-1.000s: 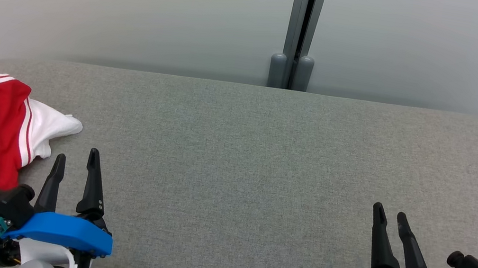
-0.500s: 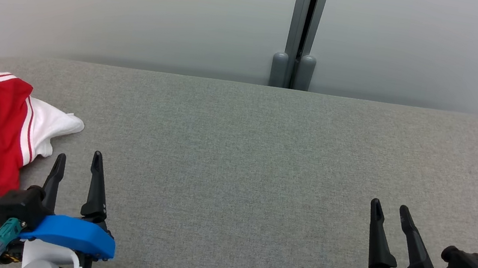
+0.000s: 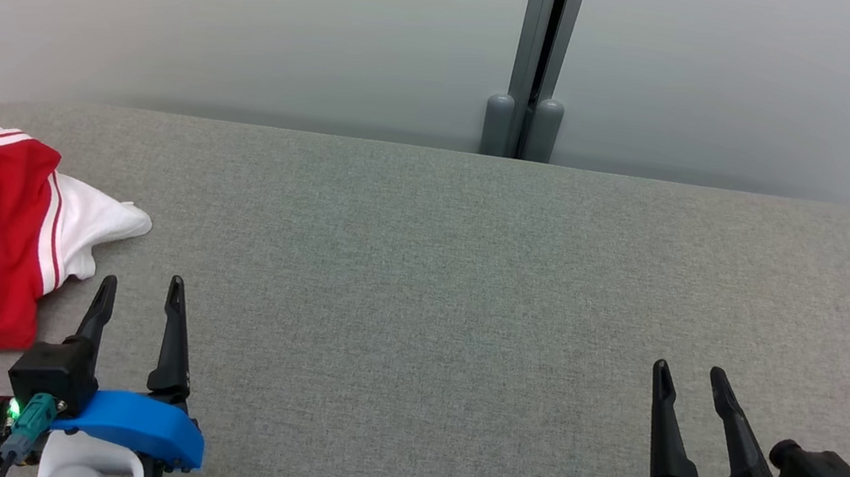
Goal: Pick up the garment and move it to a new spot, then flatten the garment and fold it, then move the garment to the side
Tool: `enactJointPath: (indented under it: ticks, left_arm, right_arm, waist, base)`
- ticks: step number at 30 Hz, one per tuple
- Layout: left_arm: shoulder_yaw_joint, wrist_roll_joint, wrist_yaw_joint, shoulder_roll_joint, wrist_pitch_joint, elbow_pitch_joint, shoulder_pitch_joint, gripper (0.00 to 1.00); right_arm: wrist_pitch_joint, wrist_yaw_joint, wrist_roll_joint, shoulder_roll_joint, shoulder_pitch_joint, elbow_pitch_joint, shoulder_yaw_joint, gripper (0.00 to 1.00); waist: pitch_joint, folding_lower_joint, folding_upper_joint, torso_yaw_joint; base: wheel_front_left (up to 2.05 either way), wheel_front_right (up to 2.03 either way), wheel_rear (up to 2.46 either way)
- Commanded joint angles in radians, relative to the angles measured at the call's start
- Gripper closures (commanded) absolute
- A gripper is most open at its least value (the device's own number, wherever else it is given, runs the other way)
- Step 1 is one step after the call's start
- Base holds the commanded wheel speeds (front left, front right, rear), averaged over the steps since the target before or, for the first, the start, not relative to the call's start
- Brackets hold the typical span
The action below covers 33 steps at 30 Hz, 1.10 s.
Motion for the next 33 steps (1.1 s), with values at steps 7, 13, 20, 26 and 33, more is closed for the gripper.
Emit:
enactJointPath:
  ticks: [7,13,20,26,33]
  left_arm:
    - [0.001,0.058,0.005,0.004,-0.02,0.01,-0.02,0.0]
    - [0.002,0.089,0.006,0.004,-0.031,0.029,-0.028,0.0]
    - [0.001,0.123,0.008,0.004,-0.041,0.048,-0.028,0.0]
    - [0.007,0.113,0.014,0.003,-0.041,0.06,-0.032,0.0]
    - [0.01,0.107,0.018,0.002,-0.041,0.076,-0.034,0.0]
  right_arm:
    - [-0.02,0.002,-0.063,-0.008,-0.021,0.009,0.002,0.0]
    - [-0.031,0.002,-0.11,-0.008,-0.024,0.017,0.006,0.0]
    - [-0.041,0.002,-0.154,-0.008,-0.025,0.026,0.008,0.0]
    - [-0.041,0.002,-0.167,-0.008,-0.026,0.031,-0.01,0.0]
    - [-0.041,0.002,-0.169,-0.008,-0.028,0.043,-0.014,0.0]
  waist:
    - [0.001,0.0,0.0,0.005]
    - [0.001,0.0,0.0,0.009]
    - [0.004,0.0,0.0,0.008]
    - [0.006,0.0,0.0,0.008]
    - [0.004,0.0,0.0,0.009]
  base:
    - [0.0,0.0,0.0]
    - [0.0,0.0,0.0]
    - [0.0,0.0,0.0]
    - [0.0,0.0,0.0]
    - [0.0,0.0,0.0]
